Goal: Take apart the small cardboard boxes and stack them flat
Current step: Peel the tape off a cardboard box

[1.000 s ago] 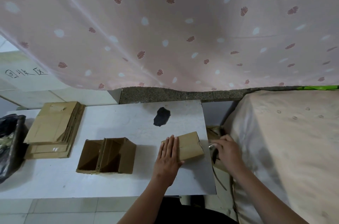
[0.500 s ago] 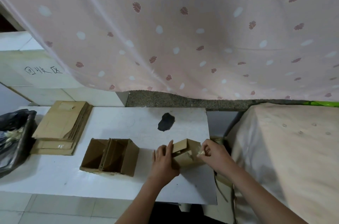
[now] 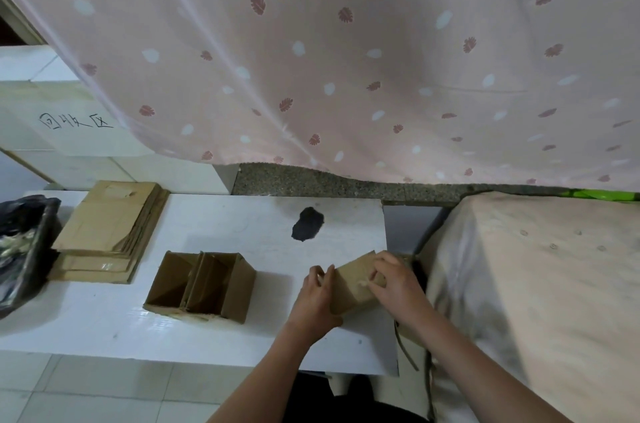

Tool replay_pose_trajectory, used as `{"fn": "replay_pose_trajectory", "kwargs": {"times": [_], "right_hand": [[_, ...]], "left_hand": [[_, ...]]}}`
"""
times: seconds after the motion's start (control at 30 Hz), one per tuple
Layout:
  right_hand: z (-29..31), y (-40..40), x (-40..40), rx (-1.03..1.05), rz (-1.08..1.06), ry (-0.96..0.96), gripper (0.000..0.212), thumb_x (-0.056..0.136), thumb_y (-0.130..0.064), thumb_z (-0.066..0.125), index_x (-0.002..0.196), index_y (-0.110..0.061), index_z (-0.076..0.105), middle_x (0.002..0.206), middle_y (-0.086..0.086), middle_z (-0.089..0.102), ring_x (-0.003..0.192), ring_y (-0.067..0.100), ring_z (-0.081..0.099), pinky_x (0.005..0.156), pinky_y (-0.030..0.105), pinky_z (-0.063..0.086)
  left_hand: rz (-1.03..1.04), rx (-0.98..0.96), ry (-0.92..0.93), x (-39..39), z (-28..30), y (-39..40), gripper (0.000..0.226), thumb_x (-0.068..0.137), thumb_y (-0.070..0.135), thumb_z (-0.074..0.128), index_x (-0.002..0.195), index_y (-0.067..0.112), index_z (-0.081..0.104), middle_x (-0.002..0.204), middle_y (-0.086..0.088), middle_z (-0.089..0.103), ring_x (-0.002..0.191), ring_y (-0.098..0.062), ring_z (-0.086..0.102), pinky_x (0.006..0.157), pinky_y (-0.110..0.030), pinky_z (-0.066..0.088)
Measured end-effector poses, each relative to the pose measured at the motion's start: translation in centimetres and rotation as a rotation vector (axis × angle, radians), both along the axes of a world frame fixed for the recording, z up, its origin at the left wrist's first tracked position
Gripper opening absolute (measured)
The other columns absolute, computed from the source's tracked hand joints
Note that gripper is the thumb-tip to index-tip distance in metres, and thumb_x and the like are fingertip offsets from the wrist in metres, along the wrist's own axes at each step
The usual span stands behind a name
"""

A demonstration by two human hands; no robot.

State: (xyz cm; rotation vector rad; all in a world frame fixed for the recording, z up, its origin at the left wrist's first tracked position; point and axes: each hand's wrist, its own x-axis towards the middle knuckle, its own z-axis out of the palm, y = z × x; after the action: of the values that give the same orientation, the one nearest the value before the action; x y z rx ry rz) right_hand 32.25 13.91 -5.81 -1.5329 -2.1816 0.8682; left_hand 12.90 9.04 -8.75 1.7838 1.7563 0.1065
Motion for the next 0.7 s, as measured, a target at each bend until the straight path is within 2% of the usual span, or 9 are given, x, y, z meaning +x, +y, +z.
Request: {"fn": "replay_pose_trajectory", "kwargs": {"times": [0.1,0.2,0.3,0.4,0.43,0.47,0.57,0.63,0.7], "right_hand": [[-0.8,0.1,0.4,-0.039,-0.075,-0.085,0.017,0.079,-0.020,0.082,0.072,-0.012,0.069,0.115,-0.011,0.037,0.109,0.008,0.039,0.096,0.019,0.033],[-1.0,0.5,0.1,-0.147,-0.065,-0.093,0.016,0.083,-0.018,0.077,0.072,-0.014,0.067,0.095,-0.012,0.055,0.085,0.007,0.055,0.076,0.016,0.042],[-0.8,0.5,-0.3,-0.142,-0.101,-0.101,0.011,0.086,-0.017,0.073,0.083,-0.016,0.063,0.076,-0.008,0.061,0.072,0.011,0.061,0.061,0.015,0.047],[-0.3,0.4,-0.4,-0.204,-0.095,0.037,0.049,0.084,-0.013,0.075,0.118,-0.036,0.049,0.072,-0.006,0.061,0.068,0.006,0.062,0.061,0.015,0.051],[-0.1,0.5,-0.5,-0.211,-0.085,0.056,0.055,0.085,-0.012,0.074,0.125,-0.041,0.049,0.072,-0.007,0.062,0.068,0.003,0.061,0.063,0.016,0.052],[-0.1,0.7,-0.6,-0.197,-0.075,0.059,0.047,0.087,-0.011,0.073,0.123,-0.036,0.058,0.074,-0.009,0.062,0.068,0.002,0.061,0.068,0.020,0.055],[-0.1,1.2,-0.9,-0.166,-0.124,0.055,0.011,0.090,-0.009,0.068,0.092,-0.016,0.076,0.090,-0.004,0.066,0.074,0.000,0.060,0.079,0.025,0.055],[-0.1,1.3,-1.2,-0.232,-0.177,0.060,0.011,0.093,-0.013,0.064,0.091,-0.016,0.075,0.097,-0.002,0.067,0.082,0.004,0.064,0.082,0.022,0.054],[0.0,1.5,-1.4,-0.326,-0.168,0.050,0.016,0.094,-0.019,0.059,0.100,-0.013,0.073,0.103,0.002,0.068,0.094,0.013,0.065,0.088,0.030,0.053]], "left_hand": [[-0.007,0.010,0.050,-0.4,-0.1,0.2,0.106,0.077,0.031,0.078,0.158,0.019,0.010,0.143,-0.007,0.023,0.127,-0.027,0.036,0.100,-0.037,0.046],[-0.053,0.056,0.099,-0.4,-0.1,0.4,0.100,0.078,0.027,0.074,0.157,0.025,0.012,0.146,-0.007,0.024,0.131,-0.028,0.033,0.108,-0.037,0.038],[-0.117,0.071,0.162,0.1,-0.2,0.5,0.097,0.083,0.018,0.064,0.159,0.021,0.005,0.158,-0.012,0.015,0.146,-0.032,0.015,0.123,-0.042,0.015],[-0.119,0.037,0.178,1.0,-0.5,0.5,0.094,0.092,0.024,0.058,0.159,0.016,-0.008,0.166,-0.015,-0.009,0.153,-0.034,-0.013,0.124,-0.044,-0.008],[-0.112,0.025,0.174,1.4,-0.7,0.5,0.094,0.095,0.033,0.055,0.159,0.015,-0.011,0.165,-0.016,-0.016,0.152,-0.034,-0.019,0.123,-0.044,-0.011],[-0.105,0.017,0.174,1.7,-0.9,0.4,0.094,0.097,0.042,0.051,0.158,0.013,-0.014,0.163,-0.015,-0.023,0.150,-0.034,-0.023,0.121,-0.044,-0.014],[-0.101,0.041,0.230,2.1,-1.5,-0.2,0.088,0.101,0.055,0.033,0.155,0.011,-0.022,0.159,-0.015,-0.033,0.147,-0.034,-0.029,0.120,-0.043,-0.019],[-0.104,0.065,0.262,2.1,-2.0,-0.5,0.084,0.102,0.057,0.024,0.154,0.011,-0.025,0.157,-0.016,-0.036,0.146,-0.035,-0.032,0.120,-0.045,-0.021],[-0.109,0.072,0.282,2.0,-2.2,-0.6,0.083,0.102,0.058,0.021,0.152,0.011,-0.027,0.155,-0.015,-0.038,0.145,-0.035,-0.033,0.120,-0.046,-0.019]]}}
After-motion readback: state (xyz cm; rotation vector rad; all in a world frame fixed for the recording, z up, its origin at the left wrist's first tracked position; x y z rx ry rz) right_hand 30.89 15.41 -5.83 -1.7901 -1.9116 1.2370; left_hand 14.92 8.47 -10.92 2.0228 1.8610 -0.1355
